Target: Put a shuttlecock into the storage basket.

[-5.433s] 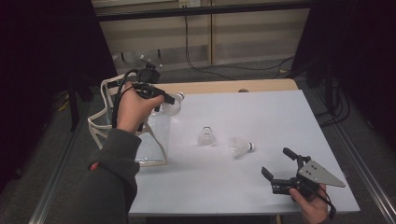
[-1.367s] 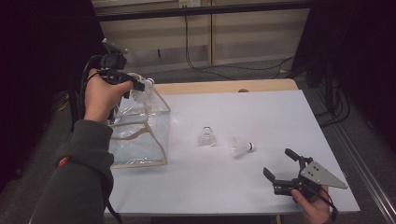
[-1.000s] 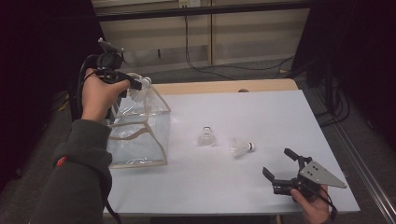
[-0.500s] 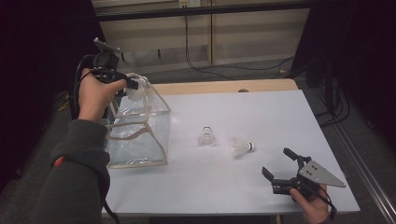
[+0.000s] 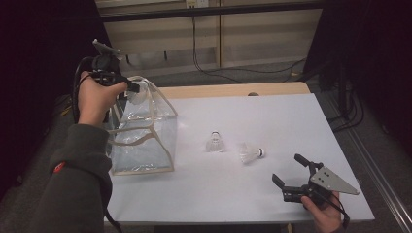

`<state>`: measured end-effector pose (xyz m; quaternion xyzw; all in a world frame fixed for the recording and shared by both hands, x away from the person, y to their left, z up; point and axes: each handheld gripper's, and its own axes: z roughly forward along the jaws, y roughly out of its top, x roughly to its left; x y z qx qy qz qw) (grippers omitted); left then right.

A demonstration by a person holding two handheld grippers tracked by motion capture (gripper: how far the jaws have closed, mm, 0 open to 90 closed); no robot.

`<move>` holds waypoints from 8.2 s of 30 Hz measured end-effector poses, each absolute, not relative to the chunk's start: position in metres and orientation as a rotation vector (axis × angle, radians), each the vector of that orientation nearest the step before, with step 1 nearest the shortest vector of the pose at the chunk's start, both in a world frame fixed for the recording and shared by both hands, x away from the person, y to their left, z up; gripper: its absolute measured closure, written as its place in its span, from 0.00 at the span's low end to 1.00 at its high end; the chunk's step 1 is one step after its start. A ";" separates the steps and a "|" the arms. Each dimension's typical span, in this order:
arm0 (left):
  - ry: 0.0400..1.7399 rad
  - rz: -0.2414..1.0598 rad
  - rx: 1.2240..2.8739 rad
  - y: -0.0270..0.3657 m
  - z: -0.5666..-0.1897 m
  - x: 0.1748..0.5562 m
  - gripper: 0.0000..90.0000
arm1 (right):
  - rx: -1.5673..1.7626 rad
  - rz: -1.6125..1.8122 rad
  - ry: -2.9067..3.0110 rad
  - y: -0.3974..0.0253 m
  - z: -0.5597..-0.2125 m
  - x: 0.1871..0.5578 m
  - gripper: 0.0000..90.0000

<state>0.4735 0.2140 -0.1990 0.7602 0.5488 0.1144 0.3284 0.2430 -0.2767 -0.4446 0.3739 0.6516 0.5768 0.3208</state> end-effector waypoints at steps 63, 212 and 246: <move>1.525 0.341 1.997 0.236 -0.236 0.499 0.98 | 0.973 1.512 1.723 -0.275 -0.445 0.244 0.01; 0.880 -0.052 2.160 0.111 -0.248 0.420 0.15 | 0.953 1.518 1.725 -0.273 -0.442 0.243 0.01; 0.796 -0.091 2.181 0.086 -0.280 0.400 0.12 | 0.949 1.516 1.726 -0.273 -0.442 0.243 0.01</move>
